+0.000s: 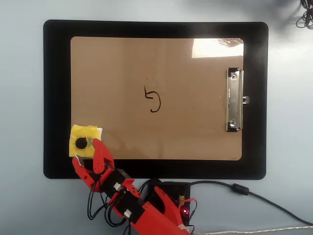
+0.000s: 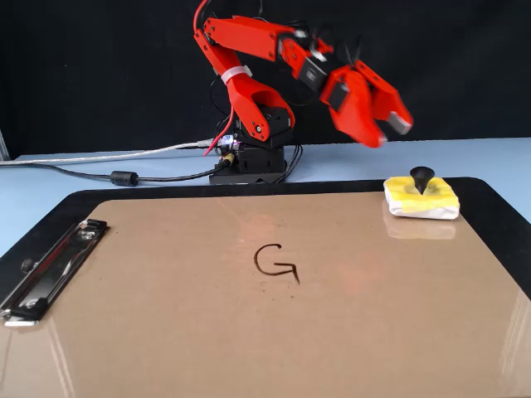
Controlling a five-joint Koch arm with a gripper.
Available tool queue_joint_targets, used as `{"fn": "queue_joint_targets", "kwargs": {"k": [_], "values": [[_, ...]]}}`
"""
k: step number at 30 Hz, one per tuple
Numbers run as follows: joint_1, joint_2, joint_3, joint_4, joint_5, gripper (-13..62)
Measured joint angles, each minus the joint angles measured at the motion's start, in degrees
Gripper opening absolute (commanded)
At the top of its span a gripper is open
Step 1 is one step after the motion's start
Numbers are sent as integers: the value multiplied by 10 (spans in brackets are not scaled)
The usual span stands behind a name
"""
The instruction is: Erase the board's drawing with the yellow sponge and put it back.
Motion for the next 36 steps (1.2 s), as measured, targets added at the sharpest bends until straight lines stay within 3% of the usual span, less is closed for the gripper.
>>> {"fn": "queue_joint_targets", "kwargs": {"k": [5, 24, 28, 36], "values": [[-28, -79, 60, -161, 0, 330], [-35, -341, 58, -389, 33, 323], [-35, -365, 57, -425, 46, 251], [-25, -374, 56, -436, 57, -49]]}}
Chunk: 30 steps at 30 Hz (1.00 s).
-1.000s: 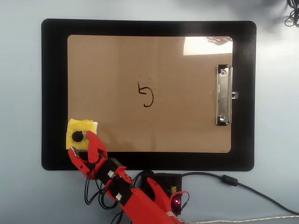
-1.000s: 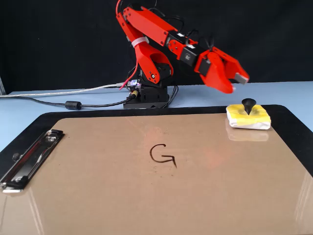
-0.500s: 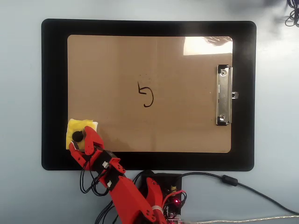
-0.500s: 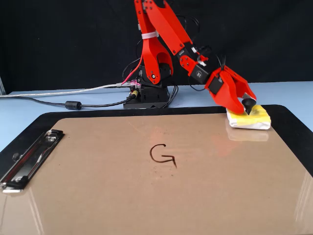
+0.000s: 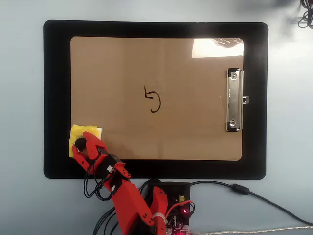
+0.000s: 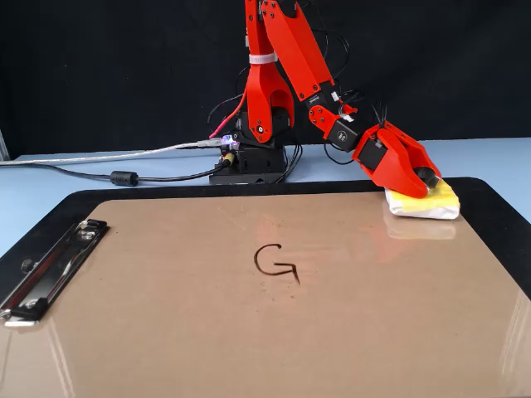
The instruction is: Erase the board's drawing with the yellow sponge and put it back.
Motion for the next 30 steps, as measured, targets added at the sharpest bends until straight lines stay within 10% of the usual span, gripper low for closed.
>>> {"fn": "queue_joint_targets", "kwargs": {"k": [11, 18, 30], "values": [[33, 83, 0, 29, 6, -82], [156, 383, -128, 545, -42, -82], [541, 311, -190, 615, 69, -82]]}}
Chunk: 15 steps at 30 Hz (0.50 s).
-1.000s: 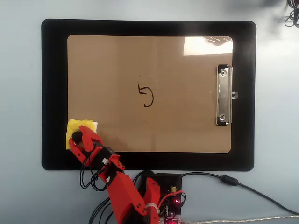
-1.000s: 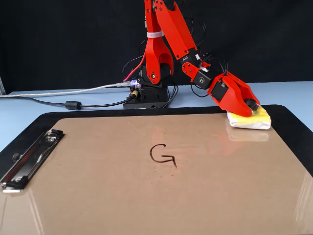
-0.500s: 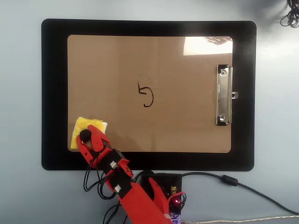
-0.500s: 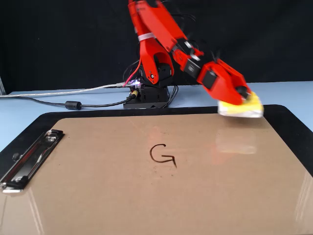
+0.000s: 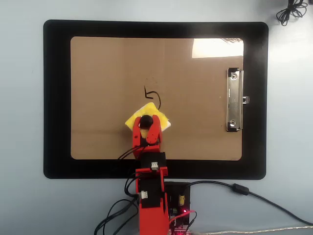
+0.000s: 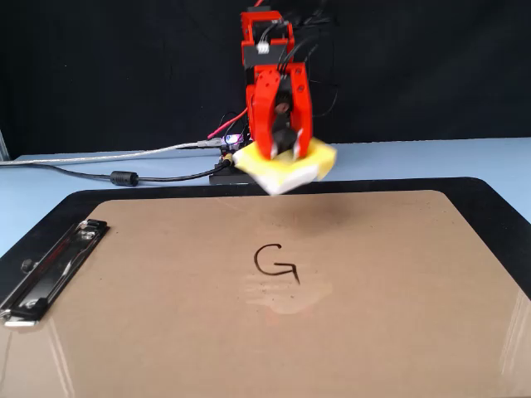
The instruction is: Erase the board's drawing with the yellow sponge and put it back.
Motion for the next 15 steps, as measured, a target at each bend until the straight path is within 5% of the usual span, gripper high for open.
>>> {"fn": "queue_joint_targets", "kwargs": {"k": [9, 15], "values": [[50, -188, 22, -164, 15, -82], [51, -161, 144, -286, 17, -82]]}}
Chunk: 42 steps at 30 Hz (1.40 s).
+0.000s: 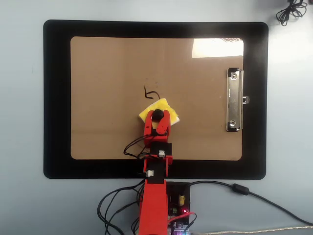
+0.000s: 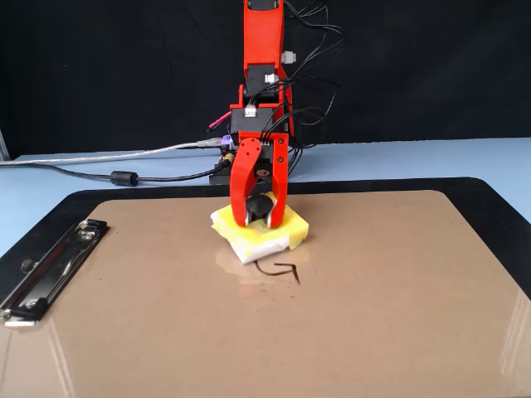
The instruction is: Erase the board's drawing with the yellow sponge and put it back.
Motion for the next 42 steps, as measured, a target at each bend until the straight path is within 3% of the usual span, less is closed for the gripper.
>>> {"fn": "queue_joint_targets", "kwargs": {"k": [5, 11, 14, 18, 23, 26, 29, 36, 39, 42], "values": [[-8, -14, 26, -57, 0, -82], [-11, -237, -142, -165, -2, -82], [-11, -287, -177, -202, -3, -82], [-13, -224, -88, -207, -3, -82], [-33, 9, 147, -200, -7, -82], [-47, 62, 164, -195, -4, -82], [-47, 17, 134, -194, -4, -82], [-51, -233, -123, -203, -7, -82], [-53, -230, -113, -214, -9, -82], [-58, -152, -9, -215, -10, -82]]}}
